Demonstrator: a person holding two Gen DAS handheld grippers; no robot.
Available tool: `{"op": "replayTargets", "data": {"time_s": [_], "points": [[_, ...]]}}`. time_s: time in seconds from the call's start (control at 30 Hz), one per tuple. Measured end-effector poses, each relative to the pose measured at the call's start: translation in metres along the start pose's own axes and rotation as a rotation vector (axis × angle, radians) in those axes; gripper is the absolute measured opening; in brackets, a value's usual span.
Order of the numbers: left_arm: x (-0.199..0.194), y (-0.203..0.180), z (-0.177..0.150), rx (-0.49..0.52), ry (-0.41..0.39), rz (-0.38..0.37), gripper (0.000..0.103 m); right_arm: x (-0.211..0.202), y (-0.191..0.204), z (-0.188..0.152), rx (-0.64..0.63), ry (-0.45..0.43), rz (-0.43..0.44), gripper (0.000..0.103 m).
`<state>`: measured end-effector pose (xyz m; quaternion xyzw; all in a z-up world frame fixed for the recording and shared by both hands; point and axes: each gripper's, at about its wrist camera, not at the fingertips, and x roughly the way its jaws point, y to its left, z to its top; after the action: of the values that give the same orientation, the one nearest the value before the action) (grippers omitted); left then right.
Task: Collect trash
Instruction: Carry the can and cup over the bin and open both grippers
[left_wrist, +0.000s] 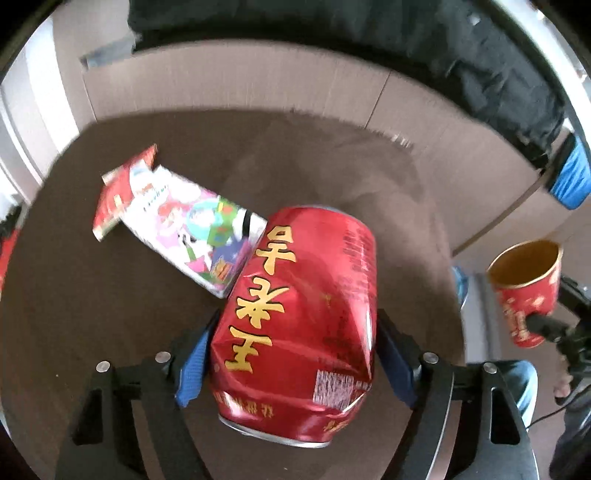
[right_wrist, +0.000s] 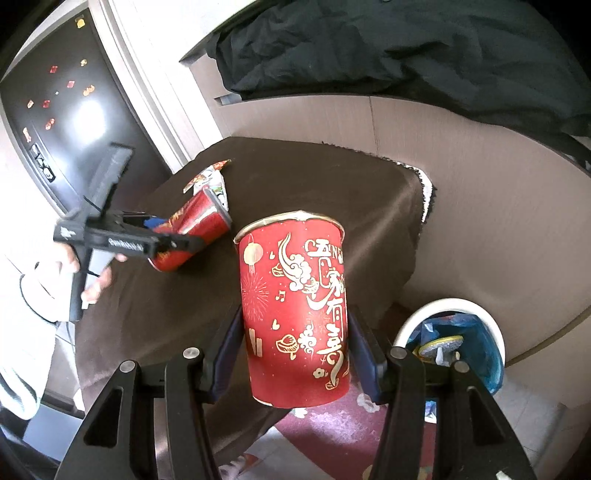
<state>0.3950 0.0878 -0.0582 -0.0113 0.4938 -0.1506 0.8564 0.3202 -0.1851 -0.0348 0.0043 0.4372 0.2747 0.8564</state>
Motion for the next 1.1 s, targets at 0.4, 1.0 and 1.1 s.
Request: {"op": "replayTargets", "data": {"time_s": [0.4, 1.0, 1.1], "points": [[-0.091, -0.123, 0.004, 0.184, -0.304, -0.030, 0.078, -0.070, -0.012, -0.004, 0.033, -0.183, -0.083, 0.052], [0.088, -0.272, 0.002, 0.147, -0.028, -0.254, 0.079, -0.126, -0.164, -0.070, 0.307, -0.203, -0.222, 0.052], [0.127, -0.266, 0.001, 0.085, 0.035, -0.268, 0.079, -0.093, -0.191, -0.079, 0.357, -0.145, -0.195, 0.052]]}}
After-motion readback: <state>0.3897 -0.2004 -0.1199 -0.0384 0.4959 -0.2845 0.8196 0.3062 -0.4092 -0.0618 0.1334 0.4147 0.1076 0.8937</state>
